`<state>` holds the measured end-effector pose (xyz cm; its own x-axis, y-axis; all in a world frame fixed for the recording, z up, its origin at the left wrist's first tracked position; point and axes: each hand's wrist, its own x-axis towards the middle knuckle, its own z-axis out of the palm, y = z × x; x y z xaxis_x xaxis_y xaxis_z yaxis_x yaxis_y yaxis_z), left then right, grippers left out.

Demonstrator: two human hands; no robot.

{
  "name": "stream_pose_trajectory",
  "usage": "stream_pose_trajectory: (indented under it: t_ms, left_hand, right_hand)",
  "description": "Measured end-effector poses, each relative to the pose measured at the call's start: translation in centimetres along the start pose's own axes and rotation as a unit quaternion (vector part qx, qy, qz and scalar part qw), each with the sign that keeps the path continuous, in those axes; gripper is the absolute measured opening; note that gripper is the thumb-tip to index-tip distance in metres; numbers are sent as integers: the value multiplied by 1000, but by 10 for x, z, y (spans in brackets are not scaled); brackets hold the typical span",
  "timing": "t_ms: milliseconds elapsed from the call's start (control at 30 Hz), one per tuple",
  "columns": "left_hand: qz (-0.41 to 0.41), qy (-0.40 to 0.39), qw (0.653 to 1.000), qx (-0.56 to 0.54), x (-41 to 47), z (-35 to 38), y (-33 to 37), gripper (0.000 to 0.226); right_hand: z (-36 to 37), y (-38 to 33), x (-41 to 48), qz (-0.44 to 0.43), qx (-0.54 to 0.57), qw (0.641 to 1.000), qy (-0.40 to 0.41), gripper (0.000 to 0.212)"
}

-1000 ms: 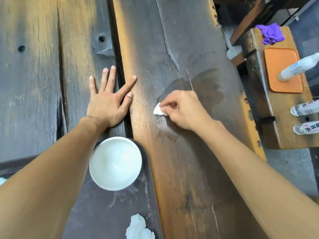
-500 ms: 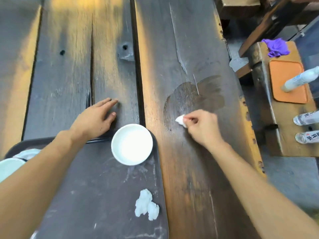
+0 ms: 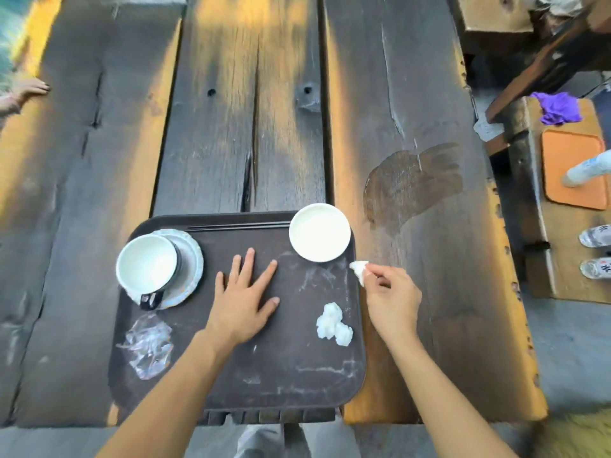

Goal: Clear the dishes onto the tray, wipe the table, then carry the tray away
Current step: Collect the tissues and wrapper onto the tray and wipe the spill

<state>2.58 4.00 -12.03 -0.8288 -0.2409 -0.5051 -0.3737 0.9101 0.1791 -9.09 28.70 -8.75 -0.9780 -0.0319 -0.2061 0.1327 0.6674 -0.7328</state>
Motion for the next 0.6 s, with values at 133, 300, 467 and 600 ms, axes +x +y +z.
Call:
stream_pose_trajectory:
  t_ms: [133, 300, 467, 600]
  left_hand:
    - [-4, 11, 1000, 1, -31, 24, 1, 70]
    - [-7, 14, 1000, -7, -48, 34, 1, 67]
    - [10, 16, 1000, 3, -55, 38, -5, 67]
    - [24, 18, 999, -10, -57, 35, -10, 67]
  right_hand:
    - [29, -6, -31, -95, -35, 992, -71, 13]
    - [49, -8, -39, -114, -80, 985, -99, 14]
    - [56, -7, -42, -121, -120, 982, -79, 17]
    - [54, -8, -42, -77, -111, 987, -91, 33]
